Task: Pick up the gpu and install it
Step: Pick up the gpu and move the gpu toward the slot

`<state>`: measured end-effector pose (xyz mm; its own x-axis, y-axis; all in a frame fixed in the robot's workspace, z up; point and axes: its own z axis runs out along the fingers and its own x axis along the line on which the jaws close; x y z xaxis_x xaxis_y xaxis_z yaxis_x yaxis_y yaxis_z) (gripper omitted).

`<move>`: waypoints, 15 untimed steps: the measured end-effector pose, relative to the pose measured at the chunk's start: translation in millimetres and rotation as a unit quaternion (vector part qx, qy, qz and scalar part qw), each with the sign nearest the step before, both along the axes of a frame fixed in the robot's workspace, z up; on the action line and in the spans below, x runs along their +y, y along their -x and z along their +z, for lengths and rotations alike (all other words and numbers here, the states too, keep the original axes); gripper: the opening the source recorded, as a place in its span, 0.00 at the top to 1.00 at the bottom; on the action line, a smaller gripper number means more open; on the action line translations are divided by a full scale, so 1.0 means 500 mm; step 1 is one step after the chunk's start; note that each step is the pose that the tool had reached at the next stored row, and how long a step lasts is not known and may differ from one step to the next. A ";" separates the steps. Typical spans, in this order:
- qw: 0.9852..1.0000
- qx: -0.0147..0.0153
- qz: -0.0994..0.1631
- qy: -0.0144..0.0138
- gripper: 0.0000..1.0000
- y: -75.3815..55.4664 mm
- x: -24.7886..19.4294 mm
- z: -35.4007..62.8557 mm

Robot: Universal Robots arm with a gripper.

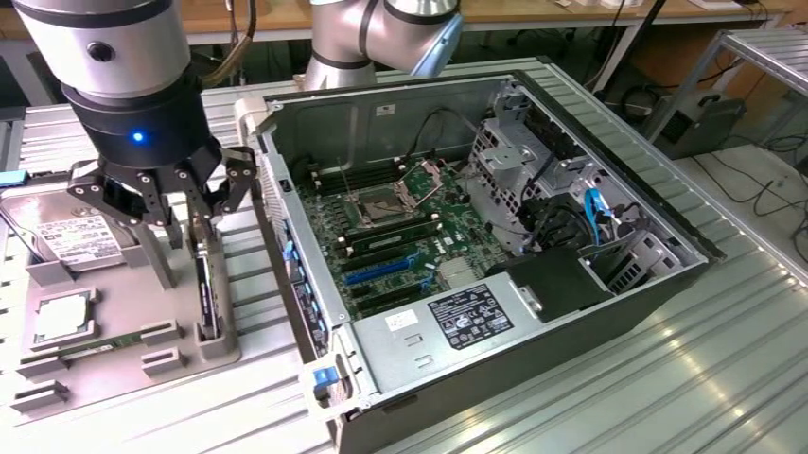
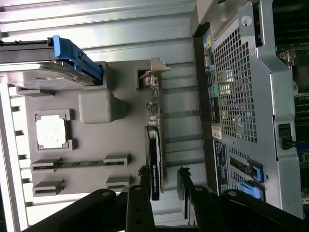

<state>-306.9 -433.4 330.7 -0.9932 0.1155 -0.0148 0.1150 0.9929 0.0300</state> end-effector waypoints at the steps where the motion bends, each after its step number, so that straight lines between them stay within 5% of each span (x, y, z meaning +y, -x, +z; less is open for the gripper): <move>1: 1.000 0.002 -0.001 0.000 0.64 -0.001 -0.0006 -0.002; 4: 1.000 0.004 -0.006 0.000 0.64 -0.003 -0.0013 -0.012; 15: 1.000 0.004 -0.020 0.000 0.64 -0.006 -0.0070 -0.052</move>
<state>-303.9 -436.9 304.5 -0.9880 0.1543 -0.0071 0.1541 0.9876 0.0292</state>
